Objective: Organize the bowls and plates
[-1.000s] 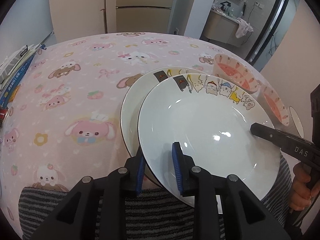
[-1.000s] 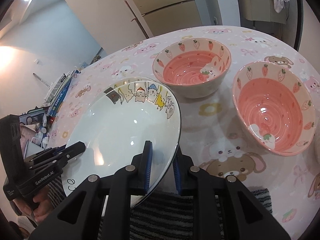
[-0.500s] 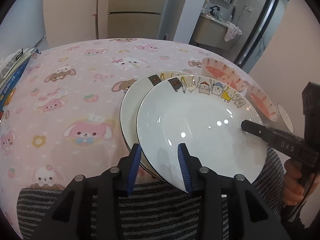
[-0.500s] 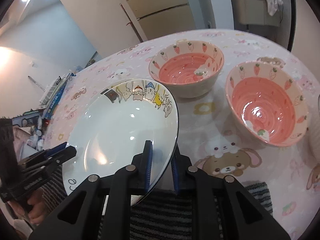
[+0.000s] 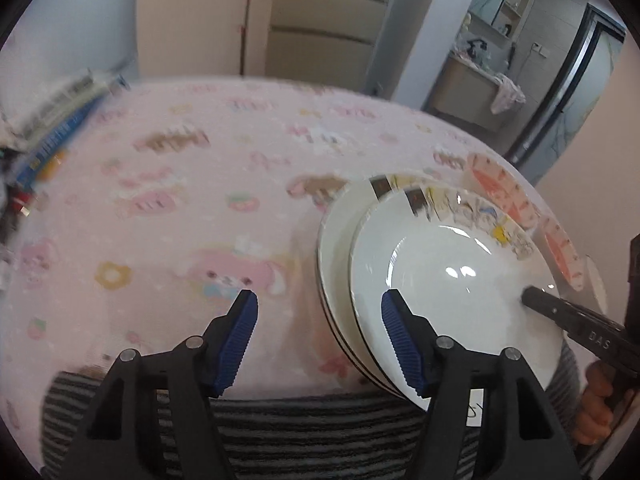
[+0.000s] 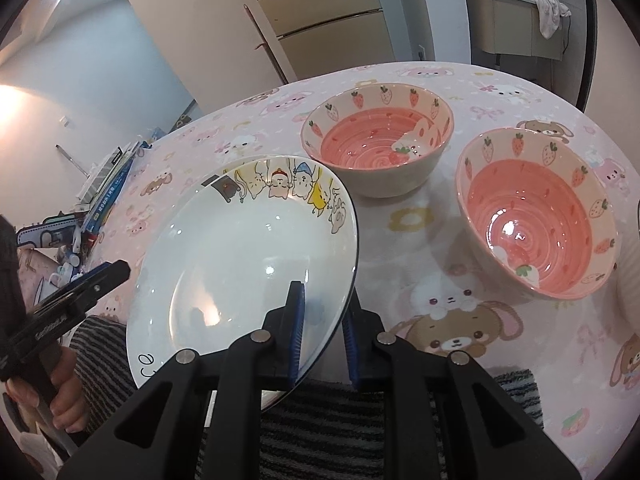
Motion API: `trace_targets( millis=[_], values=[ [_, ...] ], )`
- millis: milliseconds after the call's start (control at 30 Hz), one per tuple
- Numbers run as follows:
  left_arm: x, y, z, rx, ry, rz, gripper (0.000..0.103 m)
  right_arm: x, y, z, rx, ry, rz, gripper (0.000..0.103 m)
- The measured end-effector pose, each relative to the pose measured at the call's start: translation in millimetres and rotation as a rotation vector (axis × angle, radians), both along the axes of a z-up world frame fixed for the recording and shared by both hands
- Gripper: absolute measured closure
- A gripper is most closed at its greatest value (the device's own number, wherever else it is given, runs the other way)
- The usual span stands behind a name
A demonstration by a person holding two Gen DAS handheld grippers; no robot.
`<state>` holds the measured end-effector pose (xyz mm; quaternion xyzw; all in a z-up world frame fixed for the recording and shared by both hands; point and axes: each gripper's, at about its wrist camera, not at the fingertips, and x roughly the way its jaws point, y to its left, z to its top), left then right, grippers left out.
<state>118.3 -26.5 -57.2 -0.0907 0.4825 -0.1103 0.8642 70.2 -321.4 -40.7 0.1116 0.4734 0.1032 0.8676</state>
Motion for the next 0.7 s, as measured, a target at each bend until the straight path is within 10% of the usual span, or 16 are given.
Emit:
trace_targets(
  millis=[167, 467, 700],
  values=[
    [13, 4, -22, -0.12, 0.124, -0.046, 0.036, 6, 0, -3, 0.016, 0.009, 0.008, 0.086],
    [0, -12, -12, 0.042, 0.012, -0.019, 0.048, 10, 5, -7, -0.009, -0.019, 0.013, 0.086],
    [3, -8, -17, 0.02, 0.041, -0.007, 0.049, 11, 6, -8, -0.028, -0.023, 0.014, 0.085]
  ],
)
